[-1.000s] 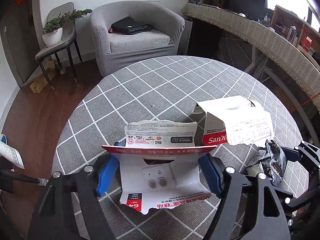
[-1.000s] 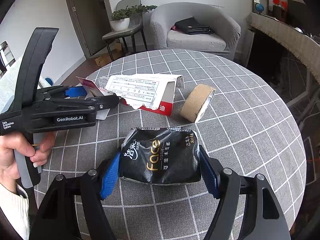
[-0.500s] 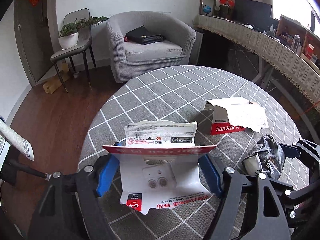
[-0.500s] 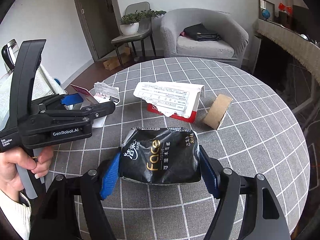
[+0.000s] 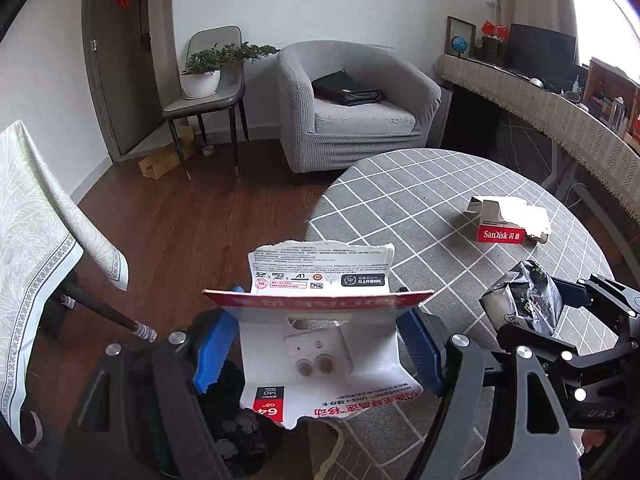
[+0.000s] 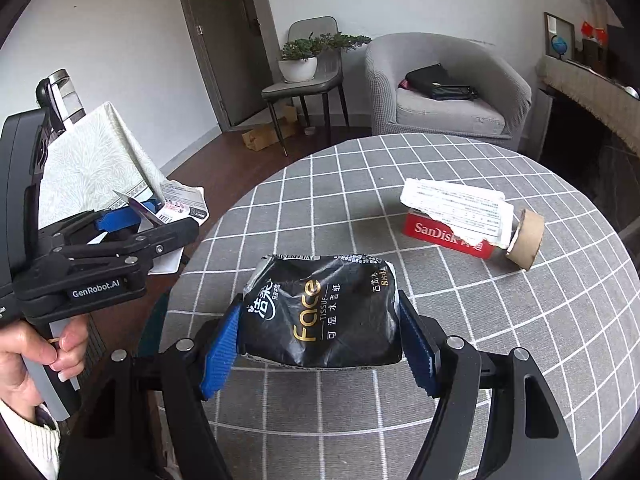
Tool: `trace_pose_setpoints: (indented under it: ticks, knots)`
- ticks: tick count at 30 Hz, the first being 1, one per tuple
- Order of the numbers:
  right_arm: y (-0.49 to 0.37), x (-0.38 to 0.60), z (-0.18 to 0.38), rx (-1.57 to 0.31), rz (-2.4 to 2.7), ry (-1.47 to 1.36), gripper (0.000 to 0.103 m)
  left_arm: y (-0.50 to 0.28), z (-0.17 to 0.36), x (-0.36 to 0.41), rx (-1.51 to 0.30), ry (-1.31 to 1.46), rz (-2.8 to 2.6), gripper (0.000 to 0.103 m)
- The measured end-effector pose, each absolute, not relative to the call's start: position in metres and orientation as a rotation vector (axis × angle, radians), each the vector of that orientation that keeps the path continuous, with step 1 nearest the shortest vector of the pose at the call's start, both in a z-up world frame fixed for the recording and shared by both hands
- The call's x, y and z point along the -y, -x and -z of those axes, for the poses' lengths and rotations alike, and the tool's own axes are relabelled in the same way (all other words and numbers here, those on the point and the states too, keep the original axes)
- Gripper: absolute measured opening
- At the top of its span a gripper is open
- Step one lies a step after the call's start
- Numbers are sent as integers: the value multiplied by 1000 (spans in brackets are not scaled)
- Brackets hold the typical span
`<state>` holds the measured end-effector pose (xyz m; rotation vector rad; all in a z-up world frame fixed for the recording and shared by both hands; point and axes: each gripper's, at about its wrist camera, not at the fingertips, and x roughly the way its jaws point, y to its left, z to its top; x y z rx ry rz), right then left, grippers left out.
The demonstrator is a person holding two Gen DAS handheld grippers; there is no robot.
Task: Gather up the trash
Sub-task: 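Carry the SanDisk box in the left tool while the right tool carries the tissue packet over the bin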
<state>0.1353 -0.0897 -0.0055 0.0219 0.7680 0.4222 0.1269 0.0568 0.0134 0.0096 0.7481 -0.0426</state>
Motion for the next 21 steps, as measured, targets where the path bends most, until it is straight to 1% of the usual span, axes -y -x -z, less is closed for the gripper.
trace_pose_setpoints:
  ticks: [10,17,21]
  knots:
    - [-126,32,-3,-715,-503,25,73,-104,-4,-101,-753,34,12,78]
    - [-132,4,1,-717,-543,18,73,-95,19,-145,-793,46,-47,78]
    - [-132,-15,5,-723,-570,30,73,-88,41,-168,-842,75,-69,78]
